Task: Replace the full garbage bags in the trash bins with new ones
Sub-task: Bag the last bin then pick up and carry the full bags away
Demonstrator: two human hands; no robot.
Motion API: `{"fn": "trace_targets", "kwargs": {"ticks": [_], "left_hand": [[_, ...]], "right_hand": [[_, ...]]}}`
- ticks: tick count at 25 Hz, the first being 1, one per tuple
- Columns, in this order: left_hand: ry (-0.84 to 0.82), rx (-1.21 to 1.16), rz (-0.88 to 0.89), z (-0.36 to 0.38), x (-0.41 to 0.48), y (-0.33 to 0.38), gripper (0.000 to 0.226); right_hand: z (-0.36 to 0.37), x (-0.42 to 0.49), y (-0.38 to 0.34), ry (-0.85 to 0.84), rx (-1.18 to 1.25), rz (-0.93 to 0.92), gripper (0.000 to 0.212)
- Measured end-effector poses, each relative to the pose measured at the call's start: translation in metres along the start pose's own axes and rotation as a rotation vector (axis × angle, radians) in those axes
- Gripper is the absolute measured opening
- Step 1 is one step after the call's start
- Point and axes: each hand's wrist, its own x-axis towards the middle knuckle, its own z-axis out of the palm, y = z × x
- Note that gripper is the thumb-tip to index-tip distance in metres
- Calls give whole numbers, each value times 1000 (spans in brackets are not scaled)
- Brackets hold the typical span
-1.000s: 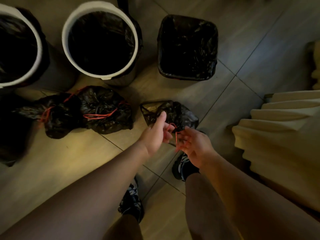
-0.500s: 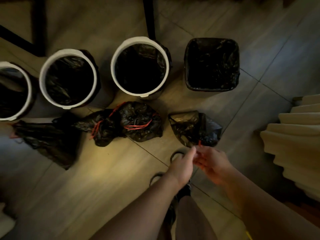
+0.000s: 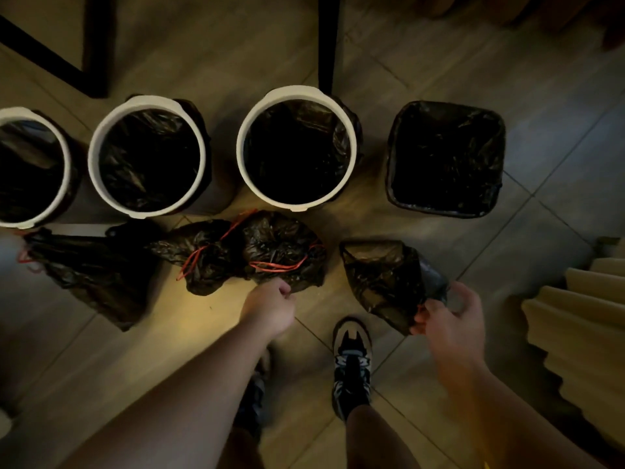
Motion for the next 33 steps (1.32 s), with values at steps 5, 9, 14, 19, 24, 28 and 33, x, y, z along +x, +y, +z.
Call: {"fn": "trace_targets", "kwargs": {"ticks": [5,9,14,19,24,28,33], "left_hand": [[28,226,144,-16,66,-1,37],[-30,470,238,-16,101,-3,41],[-27,736,338,-24,130,-21,26],[-21,668,446,-31,160,-46,10],[-93,611,392,-24,177,-59,23],[-131,456,389,-17,177,-62,5],[-56,-263,88,-17,163,-52,4]], "right_hand": [[36,15,-5,-235,-87,-32,29],[93,51,-2,-394,-25,123,18],[160,90,2,-373,101,249,25],[212,110,23,-286,-55,354,17],[239,135,42,-224,-141,412,32],[257,147,51,-202,-153,407,43],[253,142,55,-211,176,420,12]]}}
